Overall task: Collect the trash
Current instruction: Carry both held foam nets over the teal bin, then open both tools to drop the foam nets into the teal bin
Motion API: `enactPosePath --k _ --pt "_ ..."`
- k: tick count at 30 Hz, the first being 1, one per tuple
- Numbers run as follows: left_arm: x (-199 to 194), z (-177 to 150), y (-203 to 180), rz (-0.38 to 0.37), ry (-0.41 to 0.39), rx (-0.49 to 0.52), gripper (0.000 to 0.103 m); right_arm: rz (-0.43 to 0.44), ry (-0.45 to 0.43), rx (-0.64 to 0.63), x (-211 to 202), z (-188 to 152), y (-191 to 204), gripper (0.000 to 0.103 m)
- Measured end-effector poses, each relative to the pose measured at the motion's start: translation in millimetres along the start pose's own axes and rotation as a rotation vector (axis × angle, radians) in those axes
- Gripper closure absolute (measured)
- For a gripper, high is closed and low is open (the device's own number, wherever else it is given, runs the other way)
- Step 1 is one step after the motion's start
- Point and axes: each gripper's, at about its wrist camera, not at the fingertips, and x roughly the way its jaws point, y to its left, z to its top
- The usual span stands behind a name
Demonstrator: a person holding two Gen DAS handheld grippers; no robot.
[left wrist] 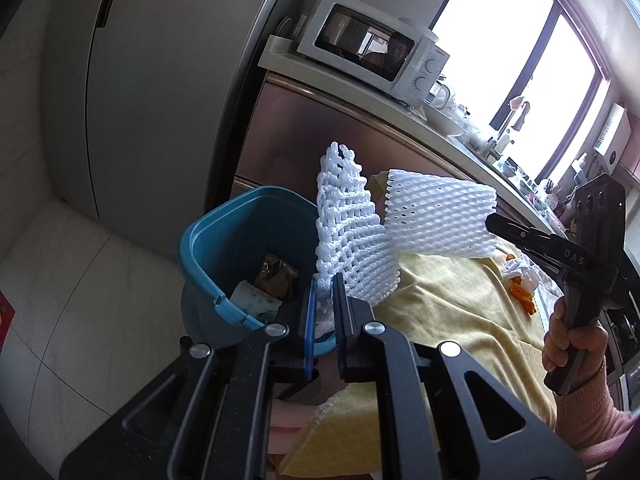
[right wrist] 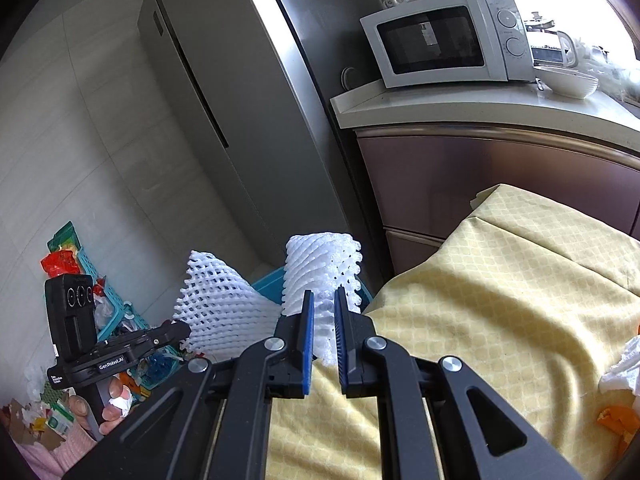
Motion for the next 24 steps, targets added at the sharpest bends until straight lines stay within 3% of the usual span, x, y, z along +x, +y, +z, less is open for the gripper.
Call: enactPosePath --k 24 --pt "46.3 -1.9 11.3 0.081 0.071 -0.013 0.094 -0.016 0.175 -0.090 78.5 -2.4 36.1 0.094"
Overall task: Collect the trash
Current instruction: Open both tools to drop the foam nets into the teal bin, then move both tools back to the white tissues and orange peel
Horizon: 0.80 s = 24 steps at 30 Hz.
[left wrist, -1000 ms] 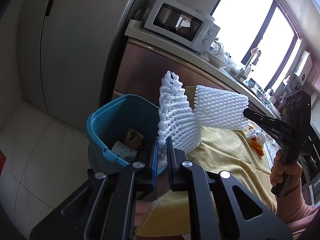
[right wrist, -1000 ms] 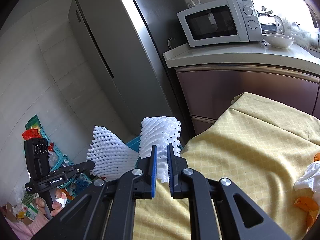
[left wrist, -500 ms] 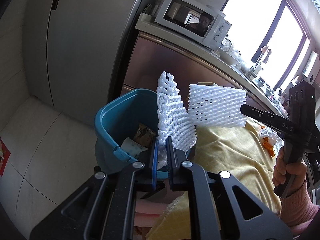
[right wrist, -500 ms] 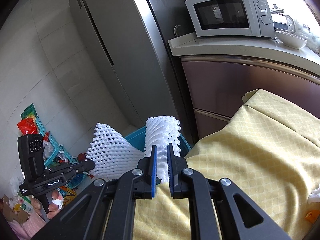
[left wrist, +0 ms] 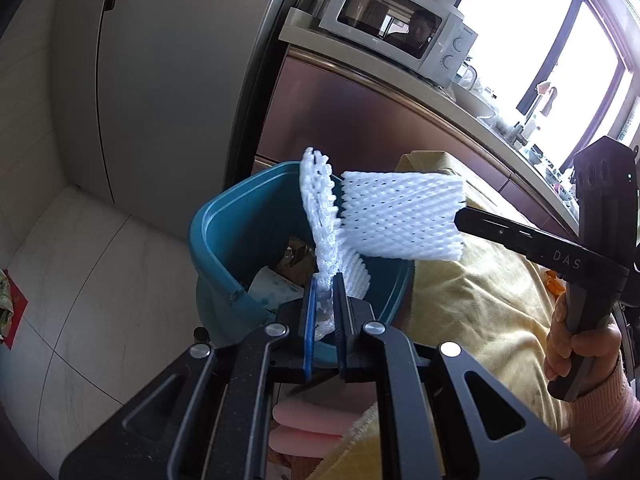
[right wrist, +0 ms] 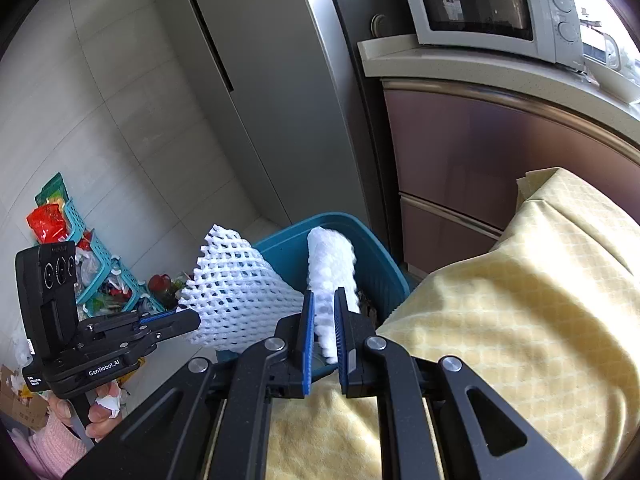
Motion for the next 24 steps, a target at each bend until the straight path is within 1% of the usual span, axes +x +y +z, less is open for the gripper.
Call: enactPosePath --k 10,18,20,22,24 --pt "24.1 1.3 -1.1 0.028 0.031 0.004 0.094 0.009 0.051 -0.019 24.7 2.0 5.8 0.094" --pt "52.5 1.0 4.2 0.064 0.073 -0.006 0.092 0.023 0.048 0.020 19.3 -2.5 -5.7 0.094" --pt "59.5 0.3 5.7 0.084 0.083 -0.010 0.086 0.023 0.040 0.026 14.2 -4.1 -8.1 0.094" --pt "65.3 -0.3 5.2 0.096 0.091 -0.012 0.076 0.027 0.032 0.031 9.0 -5.1 -10.8 0.093" --pt "67.0 -2.0 3.8 0.100 0.092 -0.012 0.076 0.029 0.022 0.037 2.6 -6.1 -13.5 0.093"
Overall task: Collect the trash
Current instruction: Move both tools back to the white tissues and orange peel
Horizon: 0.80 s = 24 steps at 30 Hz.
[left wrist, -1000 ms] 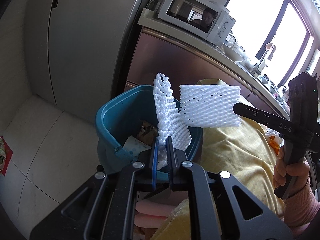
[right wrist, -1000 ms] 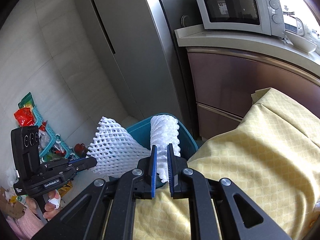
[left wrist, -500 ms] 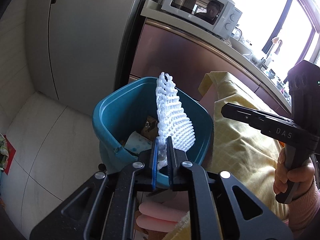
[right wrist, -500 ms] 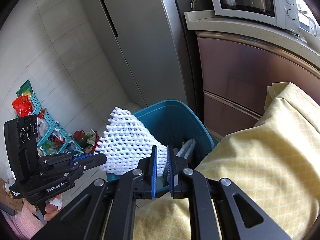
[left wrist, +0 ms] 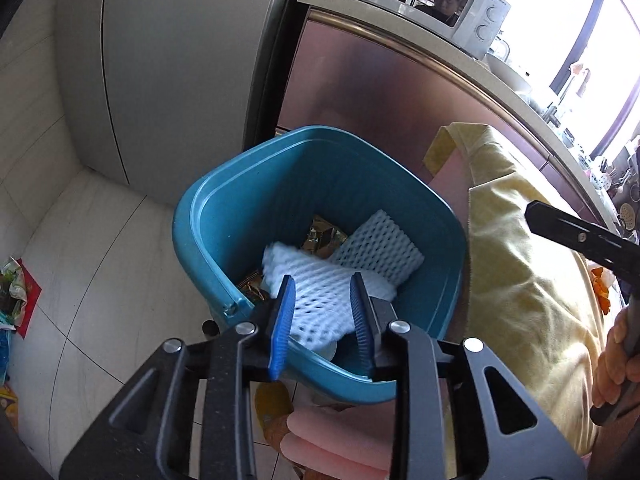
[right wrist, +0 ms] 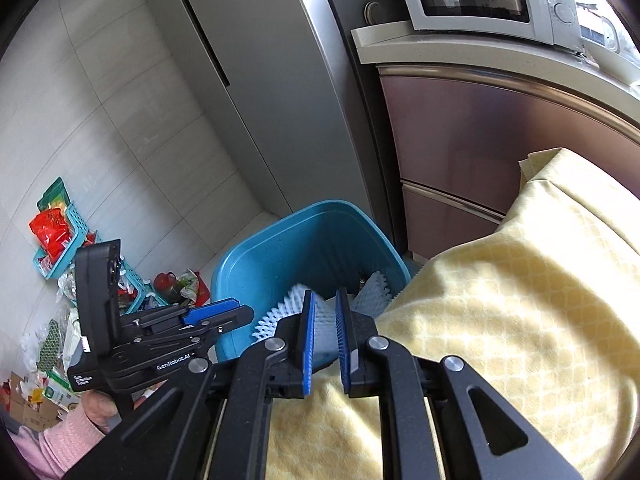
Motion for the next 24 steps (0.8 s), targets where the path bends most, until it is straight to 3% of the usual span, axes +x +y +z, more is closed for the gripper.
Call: enactPosePath --k 5,13,17,24 --pt "-12.9 -2.4 -13.9 -0.011 -0.042 0.032 0.066 0.016 -0.045 0.021 -26.2 -5.4 -11.3 0.092" --pt "-48.6 -1.6 -80.4 -0.134 -0.118 0.198 0.058 -0.023 -0.152 0.079 -97.2 -30.1 -46.9 0.081" --pt "-60.6 -4.3 -126.7 -0.223 -0.142 0.295 0.055 -0.110 -0.219 0.118 -140.7 -48.2 -74.0 0.073" --pt "-51.7 -14.1 -208.8 -0.329 -0.108 0.434 0.053 -0.359 -0.314 0.222 -211.9 -82.0 -137.1 0.059"
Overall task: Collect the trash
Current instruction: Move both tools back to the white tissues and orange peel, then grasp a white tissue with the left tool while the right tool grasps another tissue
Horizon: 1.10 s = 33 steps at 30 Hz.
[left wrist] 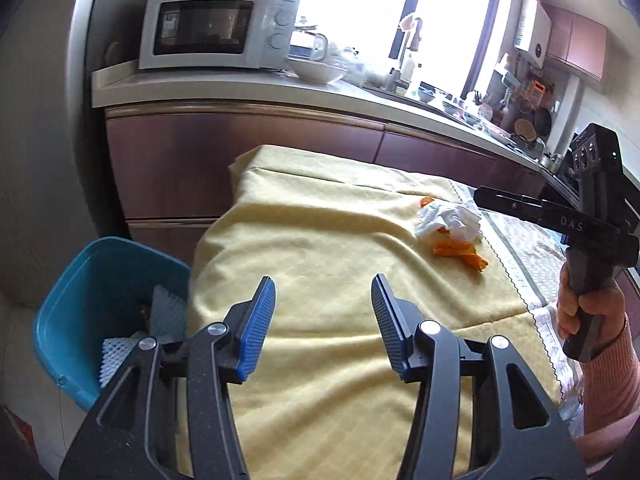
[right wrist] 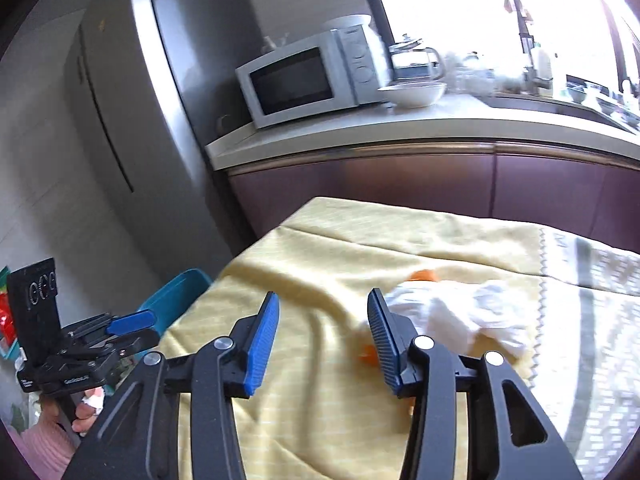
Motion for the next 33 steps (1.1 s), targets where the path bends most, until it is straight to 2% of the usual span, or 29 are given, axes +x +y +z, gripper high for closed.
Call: enactPosePath --k 4,7,10,15,17,19,22,23,24,25,26,27,29,33 --pt "26.1 10.6 -36.8 -0.057 0.027 0.062 0.052 -0.105 -0.012 0.065 -5.2 0.0 -48.3 0.059" --pt "49.8 22.4 -66.1 -0.106 0.052 0.098 0.052 -0.128 -0.008 0.139 -4.8 0.1 -84.0 0.059" --pt "76.0 37.8 -92.8 -0.134 0.071 0.143 0.050 -0.109 0.014 0.193 -0.4 -2.8 -105.3 0.058" --pt "118.2 58.0 -124.8 -0.142 0.115 0.196 0.048 -0.081 0.048 0.210 12.2 -4.4 -115.7 0.058" --pt "135.9 60.7 -133.8 -0.144 0.145 0.212 0.048 -0.069 0.061 0.202 17.1 -4.2 -116.1 0.052" --pt "151.0 61.4 -139.1 -0.130 0.172 0.227 0.048 -0.064 0.073 0.190 22.1 -3.7 -115.1 0.051" --pt "169.6 62.9 -144.4 -0.131 0.211 0.233 0.055 -0.053 0.094 0.181 30.2 -4.0 -114.8 0.052" --pt "174.6 63.0 -144.3 -0.137 0.225 0.225 0.058 -0.046 0.101 0.178 32.7 -4.4 -114.5 0.055" --pt "178.1 62.9 -142.6 -0.142 0.237 0.216 0.065 -0.041 0.105 0.177 33.1 -5.5 -114.4 0.063" --pt "181.6 62.7 -141.6 -0.145 0.247 0.208 0.075 -0.033 0.110 0.177 33.6 -6.2 -114.9 0.069" --pt "183.9 62.0 -140.3 -0.149 0.252 0.203 0.081 -0.026 0.115 0.177 33.9 -7.1 -114.9 0.079" --pt "184.7 61.2 -140.0 -0.151 0.252 0.204 0.093 -0.020 0.116 0.178 33.3 -7.7 -115.3 0.086" --pt "184.8 60.6 -140.1 -0.148 0.249 0.209 0.097 -0.016 0.114 0.175 30.9 -8.4 -114.7 0.095" --pt "179.1 60.2 -138.3 -0.151 0.230 0.192 0.100 -0.003 0.094 0.174 23.8 -8.3 -114.3 0.100"
